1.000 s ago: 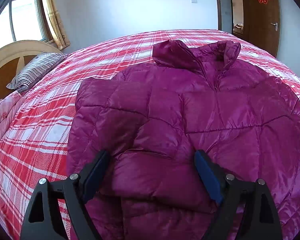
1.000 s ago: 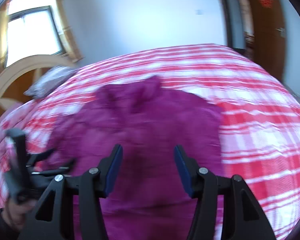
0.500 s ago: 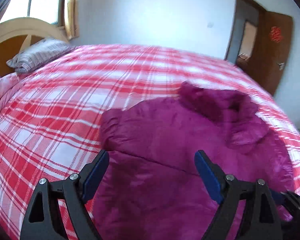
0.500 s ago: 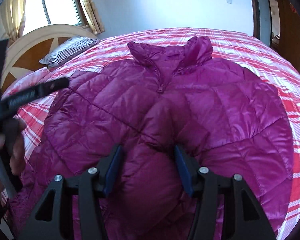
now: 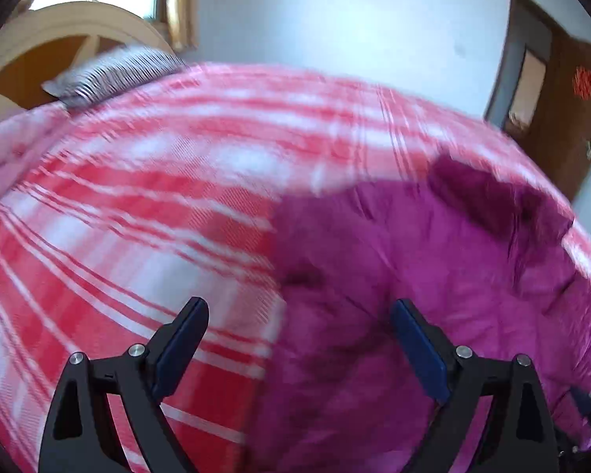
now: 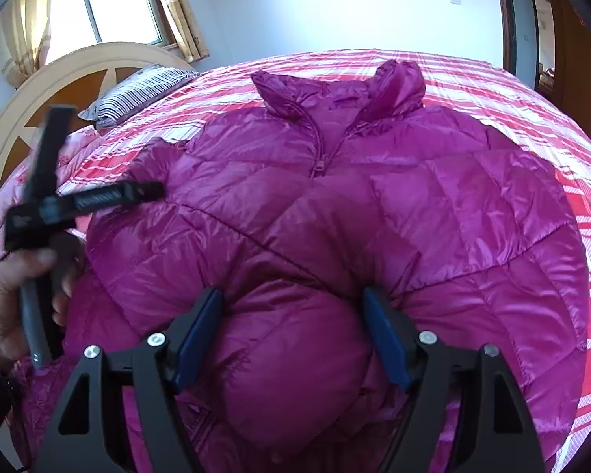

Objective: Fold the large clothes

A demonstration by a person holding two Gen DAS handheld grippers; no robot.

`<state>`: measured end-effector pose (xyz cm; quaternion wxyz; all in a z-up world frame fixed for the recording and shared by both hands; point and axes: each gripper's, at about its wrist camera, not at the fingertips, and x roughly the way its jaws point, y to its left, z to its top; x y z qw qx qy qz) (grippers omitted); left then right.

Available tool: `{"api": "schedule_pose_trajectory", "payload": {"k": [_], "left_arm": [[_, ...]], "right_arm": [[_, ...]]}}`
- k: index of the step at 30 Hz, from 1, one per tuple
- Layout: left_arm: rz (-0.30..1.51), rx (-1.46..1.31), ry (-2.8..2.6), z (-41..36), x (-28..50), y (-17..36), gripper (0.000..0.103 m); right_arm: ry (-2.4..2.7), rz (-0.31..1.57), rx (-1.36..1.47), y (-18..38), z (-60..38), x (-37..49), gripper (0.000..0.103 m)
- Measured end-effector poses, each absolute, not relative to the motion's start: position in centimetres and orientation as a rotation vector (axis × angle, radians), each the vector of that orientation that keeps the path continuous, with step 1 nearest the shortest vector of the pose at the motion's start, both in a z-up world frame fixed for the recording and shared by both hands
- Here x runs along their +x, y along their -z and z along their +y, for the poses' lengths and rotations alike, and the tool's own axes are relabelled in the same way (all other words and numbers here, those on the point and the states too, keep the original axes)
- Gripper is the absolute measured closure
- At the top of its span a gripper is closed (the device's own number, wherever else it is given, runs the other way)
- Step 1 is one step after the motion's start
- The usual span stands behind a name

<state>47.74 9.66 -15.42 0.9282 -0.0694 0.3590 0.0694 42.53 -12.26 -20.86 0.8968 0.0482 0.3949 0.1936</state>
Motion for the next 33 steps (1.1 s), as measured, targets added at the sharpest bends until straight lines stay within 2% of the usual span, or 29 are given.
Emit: {"api": "schedule_pose_trajectory", "payload": {"k": [3,9,15,17,21,27,29,33], "left_arm": [[0.677,-0.068,-0.302,11.3,48.0,13.9,0.008],[0.713,-0.021,-0.397,10.3,50.6,14.3,0.008],[0.837,0.149,-0.535,8.6,52.3,18.3,0.008],[0.855,0.124,-0.528,9.4,52.4,18.9,0.008],[0.869,0.114,-0.562,10.0,52.7,19.4,0.001],[0.891,0.100,-0.560,10.0,53.0,19.6,0.001],[0.893,0.067,-0.524,10.6,52.5,18.9,0.001],[0.785,-0.011,-0.491,11.1,48.6,15.4,0.001]], "right_arm": [[-0.407,0.811,0.118,20.9,-12.5,42.4,0.026],[-0.400,0.805,0.104,20.8,-12.4,42.2,0.025],[-0.409,0.798,0.127,20.8,-12.7,42.1,0.025],[-0.414,0.797,0.133,20.7,-12.8,42.1,0.025],[-0.418,0.795,0.134,20.7,-12.8,42.1,0.024],[-0.415,0.793,0.132,20.7,-12.8,42.0,0.023],[-0.417,0.793,0.142,20.7,-13.0,42.0,0.023],[-0.422,0.791,0.166,20.8,-13.3,42.0,0.021]]}}
